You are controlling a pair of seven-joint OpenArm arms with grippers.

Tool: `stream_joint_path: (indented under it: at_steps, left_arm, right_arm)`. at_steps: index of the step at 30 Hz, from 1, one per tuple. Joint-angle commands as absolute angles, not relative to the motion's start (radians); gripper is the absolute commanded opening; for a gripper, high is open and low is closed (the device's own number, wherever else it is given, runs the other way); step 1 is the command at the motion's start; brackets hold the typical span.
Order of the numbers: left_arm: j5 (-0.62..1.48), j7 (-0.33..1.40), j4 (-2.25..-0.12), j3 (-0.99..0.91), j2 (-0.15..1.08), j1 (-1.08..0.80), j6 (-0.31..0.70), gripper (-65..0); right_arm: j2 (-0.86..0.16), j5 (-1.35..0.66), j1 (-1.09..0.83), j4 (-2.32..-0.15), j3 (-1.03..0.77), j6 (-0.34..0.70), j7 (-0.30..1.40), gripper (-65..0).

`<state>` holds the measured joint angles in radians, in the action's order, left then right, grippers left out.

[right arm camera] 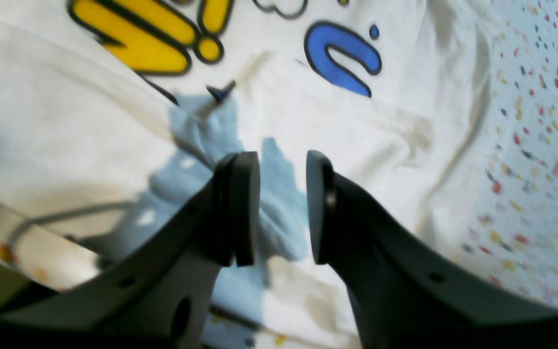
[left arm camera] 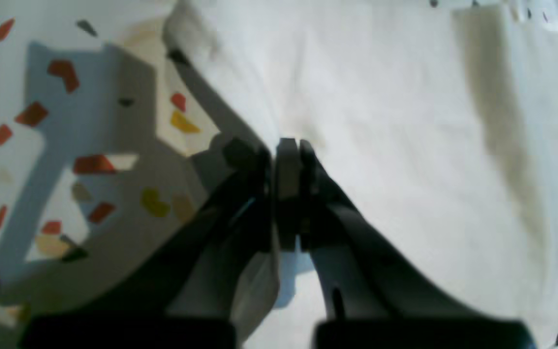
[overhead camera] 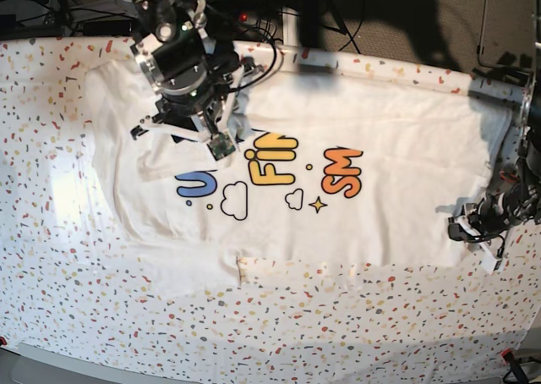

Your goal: Fold the T-shirt properly

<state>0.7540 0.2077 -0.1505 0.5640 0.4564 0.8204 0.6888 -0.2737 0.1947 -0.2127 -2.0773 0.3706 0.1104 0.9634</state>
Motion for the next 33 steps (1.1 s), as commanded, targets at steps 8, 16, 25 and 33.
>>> stream_joint_path:
  at_steps: [8, 16, 25, 33]
  left_arm:
    - [0.769, 0.177, -0.159, 0.564, 0.471, 0.872, 0.698, -65.0]
    - [0.768, 0.147, -0.159, 0.564, 0.471, 0.874, 0.698, -65.0]
    - [0.768, 0.148, -0.159, 0.564, 0.471, 0.873, 0.698, -65.0]
    - [0.768, 0.144, -0.159, 0.564, 0.471, 0.873, 0.698, -65.0]
  right_arm:
    - [-0.205, 0.054, -0.017, -1.958, 0.056, 0.098, 0.869, -44.3]
    - [-0.197, 0.041, 0.218, -1.56, -0.048, 0.105, 0.732, -32.1]
    - [-0.214, 0.041, 0.511, -1.116, -0.064, 0.135, 0.751, -32.1]
    - [-0.292, -0.012, 0.573, -0.974, -0.192, 0.215, 0.808, -32.0]
